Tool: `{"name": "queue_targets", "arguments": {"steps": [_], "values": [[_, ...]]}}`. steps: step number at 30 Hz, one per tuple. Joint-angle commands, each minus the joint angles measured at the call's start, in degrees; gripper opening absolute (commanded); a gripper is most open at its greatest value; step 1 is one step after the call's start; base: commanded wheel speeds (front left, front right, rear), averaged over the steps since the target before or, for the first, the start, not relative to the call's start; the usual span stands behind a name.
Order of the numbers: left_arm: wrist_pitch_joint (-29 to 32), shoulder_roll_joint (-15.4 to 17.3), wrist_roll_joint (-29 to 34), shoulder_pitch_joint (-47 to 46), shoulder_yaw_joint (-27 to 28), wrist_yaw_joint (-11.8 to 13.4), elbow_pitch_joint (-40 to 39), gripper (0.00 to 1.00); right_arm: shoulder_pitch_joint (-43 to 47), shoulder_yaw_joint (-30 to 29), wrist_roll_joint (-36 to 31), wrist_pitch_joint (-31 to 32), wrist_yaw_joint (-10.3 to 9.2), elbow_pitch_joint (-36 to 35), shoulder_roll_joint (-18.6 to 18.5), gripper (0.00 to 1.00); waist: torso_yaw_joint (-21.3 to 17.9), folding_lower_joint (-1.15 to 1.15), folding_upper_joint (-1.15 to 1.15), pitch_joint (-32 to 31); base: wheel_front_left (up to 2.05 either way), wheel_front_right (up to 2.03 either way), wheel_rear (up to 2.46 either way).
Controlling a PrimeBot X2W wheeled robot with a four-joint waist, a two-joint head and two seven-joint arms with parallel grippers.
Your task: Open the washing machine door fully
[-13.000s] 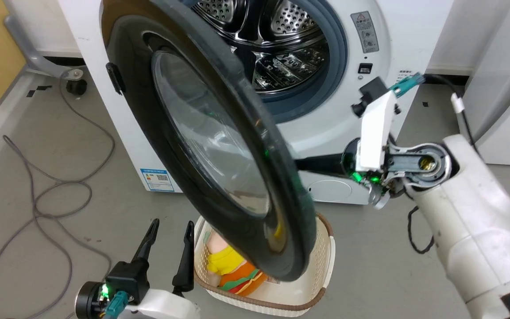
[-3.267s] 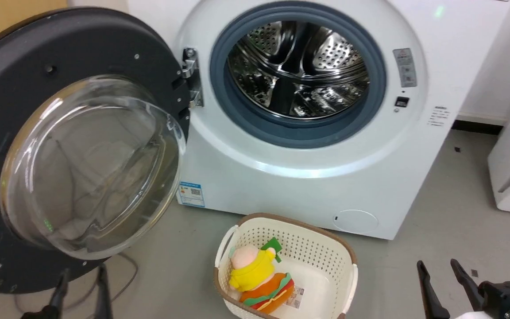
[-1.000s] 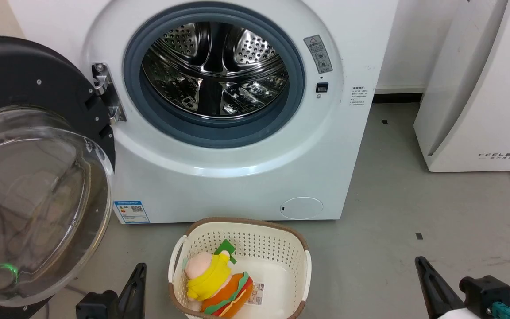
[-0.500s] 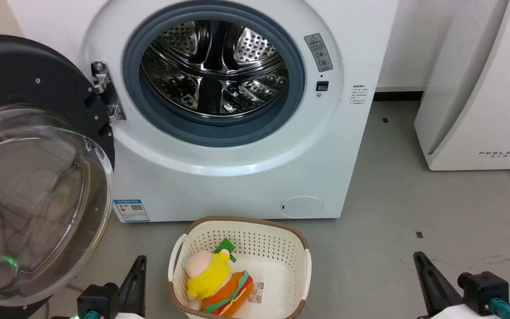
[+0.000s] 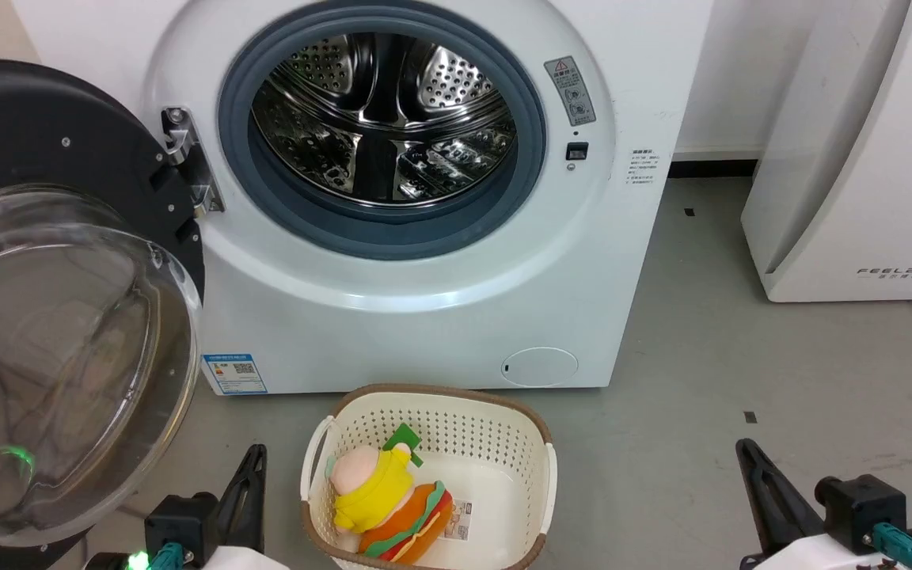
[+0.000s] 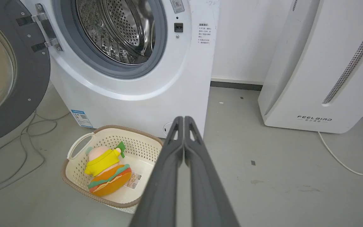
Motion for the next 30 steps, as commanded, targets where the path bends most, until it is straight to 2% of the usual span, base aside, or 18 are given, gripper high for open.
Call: {"name": "queue_targets", "arguments": {"steps": [1,30], "values": [[0.2,-0.1,0.5,-0.9,0.3,0.3,-0.5,0.00,-1.2,0.1,-0.5,-0.4,0.02,0.1,0.1,0.00,0.0,0.00,0.00,0.0,0.00,0.00,0.00],[2.7,-1.7,3.5,-2.6,1.4,0.4,-2.5,0.00,-3.5,0.5,-1.7,-0.8,0.03,0.5,0.1,0.00,0.0,0.00,0.00,0.6,0.00,0.00,0.00]]}}
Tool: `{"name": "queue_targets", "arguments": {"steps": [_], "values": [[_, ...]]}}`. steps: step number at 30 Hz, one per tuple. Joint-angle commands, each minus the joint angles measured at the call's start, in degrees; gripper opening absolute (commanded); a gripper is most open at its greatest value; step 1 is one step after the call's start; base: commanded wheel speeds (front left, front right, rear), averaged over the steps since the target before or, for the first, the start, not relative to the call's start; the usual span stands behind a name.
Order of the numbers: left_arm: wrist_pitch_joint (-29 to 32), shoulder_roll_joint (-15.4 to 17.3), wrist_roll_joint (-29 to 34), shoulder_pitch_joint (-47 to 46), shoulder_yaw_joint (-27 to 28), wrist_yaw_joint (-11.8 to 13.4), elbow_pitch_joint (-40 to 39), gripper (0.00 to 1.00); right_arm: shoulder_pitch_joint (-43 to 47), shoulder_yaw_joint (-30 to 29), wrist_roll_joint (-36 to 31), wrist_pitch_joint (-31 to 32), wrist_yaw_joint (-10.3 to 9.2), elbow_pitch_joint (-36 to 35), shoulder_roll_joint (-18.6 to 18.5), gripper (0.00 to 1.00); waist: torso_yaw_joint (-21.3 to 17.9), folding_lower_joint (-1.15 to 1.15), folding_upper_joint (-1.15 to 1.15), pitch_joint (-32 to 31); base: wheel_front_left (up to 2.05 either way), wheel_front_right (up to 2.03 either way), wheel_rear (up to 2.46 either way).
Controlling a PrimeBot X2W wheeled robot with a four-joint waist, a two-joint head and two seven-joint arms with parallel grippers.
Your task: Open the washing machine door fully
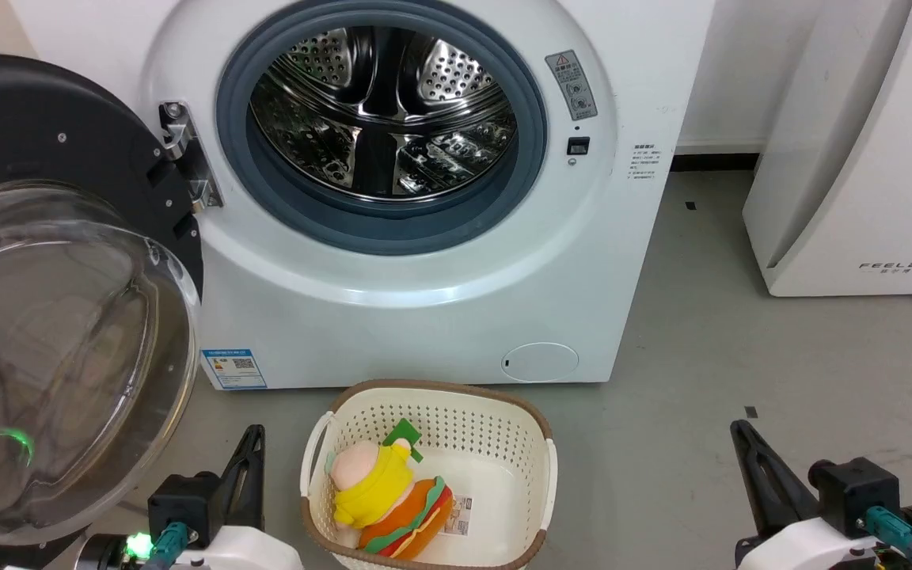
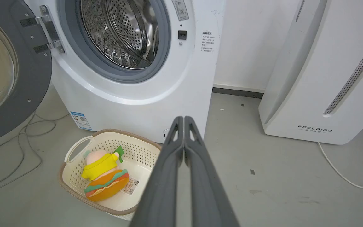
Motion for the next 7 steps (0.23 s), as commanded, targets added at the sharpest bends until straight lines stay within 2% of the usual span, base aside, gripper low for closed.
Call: {"name": "queue_targets", "arguments": {"steps": [1,7], "values": [[0.2,-0.1,0.6,-1.3,0.2,0.0,-0.5,0.00,-1.4,0.2,-0.2,-0.4,0.03,0.1,0.1,0.00,0.0,0.00,0.00,0.0,0.00,0.00,0.00],[0.8,-0.5,1.2,-1.6,0.4,0.0,-0.9,0.00,-1.9,0.2,-0.5,-0.5,0.03,0.2,0.1,0.00,0.0,0.00,0.00,0.2,0.00,0.00,0.00]]}}
